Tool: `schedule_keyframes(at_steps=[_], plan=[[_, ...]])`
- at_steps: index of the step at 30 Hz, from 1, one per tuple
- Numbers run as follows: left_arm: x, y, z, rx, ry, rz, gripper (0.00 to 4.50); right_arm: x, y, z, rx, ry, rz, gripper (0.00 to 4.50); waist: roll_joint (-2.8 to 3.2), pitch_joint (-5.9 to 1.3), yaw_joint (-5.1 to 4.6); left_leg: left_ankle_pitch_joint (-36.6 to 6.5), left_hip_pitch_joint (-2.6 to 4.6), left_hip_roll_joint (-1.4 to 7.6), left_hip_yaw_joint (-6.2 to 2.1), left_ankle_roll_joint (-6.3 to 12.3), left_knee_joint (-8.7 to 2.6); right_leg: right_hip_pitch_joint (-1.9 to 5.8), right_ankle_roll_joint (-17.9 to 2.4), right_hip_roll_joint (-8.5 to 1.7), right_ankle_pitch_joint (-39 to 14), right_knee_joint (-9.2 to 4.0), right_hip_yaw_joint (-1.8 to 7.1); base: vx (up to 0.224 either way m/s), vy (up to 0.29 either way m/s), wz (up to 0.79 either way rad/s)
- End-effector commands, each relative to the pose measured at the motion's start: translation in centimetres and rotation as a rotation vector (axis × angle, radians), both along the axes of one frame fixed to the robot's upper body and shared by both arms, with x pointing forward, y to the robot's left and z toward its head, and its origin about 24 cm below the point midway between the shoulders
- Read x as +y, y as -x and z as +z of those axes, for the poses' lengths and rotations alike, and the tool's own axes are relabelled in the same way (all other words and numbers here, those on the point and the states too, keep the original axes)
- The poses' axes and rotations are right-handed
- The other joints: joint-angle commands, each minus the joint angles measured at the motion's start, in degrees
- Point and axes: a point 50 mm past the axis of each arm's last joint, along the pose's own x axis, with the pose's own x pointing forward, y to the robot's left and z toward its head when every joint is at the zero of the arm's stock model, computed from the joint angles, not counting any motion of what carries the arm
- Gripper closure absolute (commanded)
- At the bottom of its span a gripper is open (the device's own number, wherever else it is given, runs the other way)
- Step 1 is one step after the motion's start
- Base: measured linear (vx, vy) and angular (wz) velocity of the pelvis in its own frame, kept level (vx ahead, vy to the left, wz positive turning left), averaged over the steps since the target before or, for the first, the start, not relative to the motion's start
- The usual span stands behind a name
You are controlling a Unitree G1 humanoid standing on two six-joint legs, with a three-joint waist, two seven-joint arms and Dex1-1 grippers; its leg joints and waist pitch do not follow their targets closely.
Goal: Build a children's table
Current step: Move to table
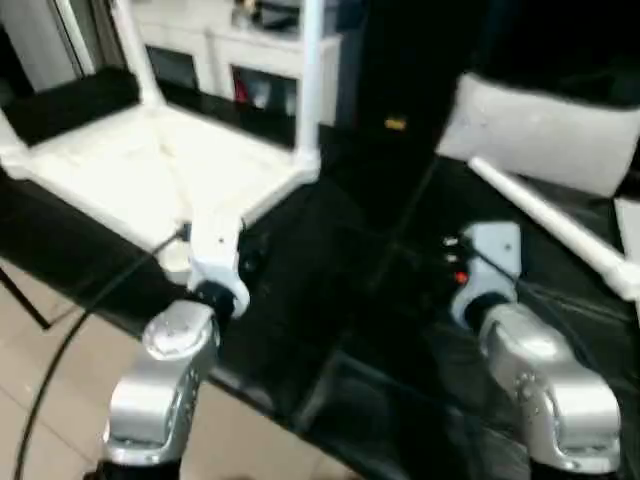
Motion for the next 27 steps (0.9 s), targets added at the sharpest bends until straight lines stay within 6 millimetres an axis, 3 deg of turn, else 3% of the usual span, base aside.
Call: schedule_keyframes(at_steps=[1,2,3,4,5,6,7,8,9,10,11,12,13,14,16,17,19,20,21,22,24,25,27], plan=[[0.4,0.0,0.1,-0.004,0.01,0.026,2.65,0.4,-0.1,0.6,-0.024,0.002,0.019,0.0,1.32,-3.65,-3.1,8.11,3.71,19.47,-12.52,11.48,-10.6,-5.53,13.71,-8.81,-12.97,8.96,3.59,-0.041,-0.154,-0.03],[0.4,-0.1,0.1,0.002,0.017,0.038,2.65,0.4,-0.1,0.6,-0.021,-0.002,0.027,0.0,0.87,-4.16,-2.6,14.14,5.4,17.14,-11.55,14.38,-8.76,-8.03,13.34,-9.24,-13.1,10.43,5.11,-0.054,-0.14,0.03],[0.5,-0.1,0.1,0.005,0.019,0.04,2.65,0.5,0.0,0.6,-0.019,-0.005,0.03,0.0,0.7,-2.89,-1.59,22.6,3.76,12.13,-7.26,19.94,-7.61,-8.93,9.17,-9.48,-2.34,10.76,7.67,-0.054,-0.14,0.03],[0.6,-0.1,0.1,0.005,0.019,0.039,2.65,0.5,0.0,0.6,-0.02,-0.008,0.03,0.0,-0.5,-2.64,-0.92,24.71,0.49,6.85,-4.15,21.15,-7.03,-5.16,9.11,-9.76,5.15,4.84,9.51,-0.052,-0.17,0.14],[0.6,-0.2,0.2,0.004,0.018,0.042,2.65,0.6,0.0,0.7,-0.027,-0.027,0.025,0.0,-3.39,-2.96,0.03,12.63,-0.96,0.75,-0.85,12.95,-4.09,-3.67,13.17,-11.16,6.0,-1.85,11.9,-0.065,-0.215,-0.22],[0.6,-0.2,0.2,0.004,0.018,0.044,2.65,0.6,0.0,0.8,-0.034,-0.052,0.02,0.0,-3.75,-2.6,0.16,8.75,-3.16,0.73,-0.99,9.43,-3.56,-1.78,15.41,-15.36,2.43,-2.9,12.83,-0.065,-0.215,-0.22],[0.7,-0.2,0.2,0.005,0.019,0.044,2.65,0.6,0.0,0.9,-0.035,-0.059,0.019,0.0,-3.54,-3.03,2.35,4.13,-1.56,2.44,-0.94,1.17,-4.38,-2.88,18.25,-15.26,-5.67,-3.55,13.13,-0.071,-0.24,-0.23],[0.7,-0.2,0.2,0.005,0.018,0.043,2.65,0.6,0.0,0.9,-0.037,-0.059,0.021,0.0,-4.5,-2.96,1.76,3.3,-2.12,2.36,-1.04,-0.68,-5.49,-1.99,19.32,-13.92,-6.53,-3.03,12.78,-0.068,-0.215,-0.02],[0.7,-0.3,0.1,0.006,0.016,0.039,2.65,0.7,0.0,1.0,-0.049,-0.064,0.031,0.0,-3.65,-2.74,2.09,2.7,-1.45,2.33,-0.48,-3.6,-6.88,-1.97,18.69,-12.32,-6.11,-3.17,11.86,-0.068,-0.215,-0.02],[0.7,-0.3,0.1,0.006,0.016,0.039,2.65,0.7,0.0,1.0,-0.055,-0.063,0.032,0.0,-3.54,-2.18,1.72,1.31,-1.64,2.56,-0.28,-5.17,-8.14,-1.81,16.94,-11.74,-7.06,-3.35,11.03,-0.054,-0.143,-0.08],[0.8,-0.4,0.1,0.008,0.017,0.035,2.65,0.7,-0.1,1.3,-0.077,-0.059,0.035,0.0,-2.66,-1.91,1.62,-1.22,-1.31,2.96,-0.07,-7.36,-8.95,-2.19,13.62,-11.02,-11.55,-3.57,10.66,-0.048,-0.072,-0.12],[0.8,-0.4,0.1,0.011,0.017,0.034,2.65,0.7,-0.1,1.4,-0.089,-0.057,0.037,0.0,-2.68,-1.81,1.35,-2.4,-1.26,3.1,0.09,-8.34,-9.22,-2.28,11.85,-10.47,-13.61,-3.64,10.54,-0.048,-0.072,-0.12],[0.8,-0.5,0.1,0.018,0.006,0.023,2.65,0.7,-0.1,1.6,-0.11,-0.045,0.045,0.0,-2.31,-1.93,1.17,-3.45,-0.86,3.61,0.12,-9.57,-9.62,-2.33,8.7,-9.94,-13.28,-3.38,10.45,0.0,0.0,0.0],[0.8,-0.5,0.1,0.02,0.003,0.021,2.65,0.7,-0.1,1.6,-0.112,-0.042,0.047,0.0,-2.3,-1.95,1.04,-3.62,-0.73,3.79,0.15,-9.79,-9.8,-2.35,7.39,-9.69,-12.02,-3.31,10.33,0.0,0.0,0.0],[0.7,-0.6,0.1,0.018,0.003,0.003,2.65,0.4,-0.1,1.6,-0.112,-0.035,0.053,0.0,-1.68,-2.0,0.76,-3.4,-0.31,4.25,0.14,-10.32,-10.36,-2.23,3.34,-9.18,-4.53,-2.84,10.01,0.0,0.0,0.0],[0.7,-0.6,0.1,0.017,0.002,-0.002,2.65,0.4,-0.1,1.6,-0.112,-0.038,0.06,0.0,-1.71,-1.99,0.64,-3.97,-0.13,4.35,0.22,-10.13,-10.48,-2.2,1.97,-9.13,-2.01,-2.83,9.94,-0.011,0.054,-0.03],[0.6,-0.6,0.0,0.024,0.005,-0.02,2.65,-0.1,-0.2,1.6,-0.104,-0.005,0.05,0.0,-1.72,-1.89,0.61,-5.61,0.07,4.46,0.38,-9.69,-10.78,-2.12,0.85,-9.26,-2.31,-3.02,9.88,-0.012,0.053,-0.04],[0.6,-0.6,0.0,0.028,0.002,-0.038,2.65,-0.4,-0.4,1.7,-0.105,-0.008,0.028,0.0,-2.14,-1.89,0.57,-5.8,0.03,4.48,0.47,-9.37,-10.8,-2.04,0.69,-9.33,-2.67,-3.19,9.87,0.0,0.0,0.0],[0.6,-0.4,0.0,0.033,-0.001,-0.077,2.65,-0.9,-0.7,1.8,-0.106,0.002,-0.002,0.0,-1.99,-1.86,0.69,-6.46,0.16,4.44,0.6,-9.21,-10.82,-2.21,0.35,-9.44,-3.76,-3.3,9.96,0.0,0.0,0.0],[0.5,-0.2,0.1,0.033,0.012,-0.108,2.65,-1.4,-1.0,1.8,-0.103,0.02,-0.033,0.0,-2.44,-1.87,0.7,-6.54,0.12,4.36,0.7,-8.9,-10.78,-2.24,0.33,-9.56,-4.88,-3.31,10.04,0.0,0.0,0.0],[0.9,0.0,0.3,0.028,0.034,-0.131,2.65,-2.2,-1.5,1.7,-0.099,0.058,-0.082,0.0,-1.9,-1.72,0.73,-7.08,0.3,4.34,0.83,-9.34,-10.79,-2.57,0.17,-9.55,-5.66,-3.47,10.14,0.0,0.0,0.0],[0.8,0.0,0.5,0.024,0.055,-0.151,2.65,-2.6,-1.8,1.8,-0.085,0.055,-0.089,0.0,-2.37,-1.68,0.65,-7.48,0.26,4.32,1.03,-9.38,-10.73,-2.61,0.3,-9.52,-6.04,-3.63,10.21,0.0,0.0,0.0],[0.8,0.1,0.6,0.019,0.079,-0.195,2.65,-3.5,-2.2,1.8,-0.063,0.053,-0.106,0.0,-2.38,-1.73,0.85,-6.98,0.28,4.21,1.21,-9.0,-10.56,-2.58,0.36,-9.62,-6.21,-3.62,10.33,0.0,0.0,0.0]])
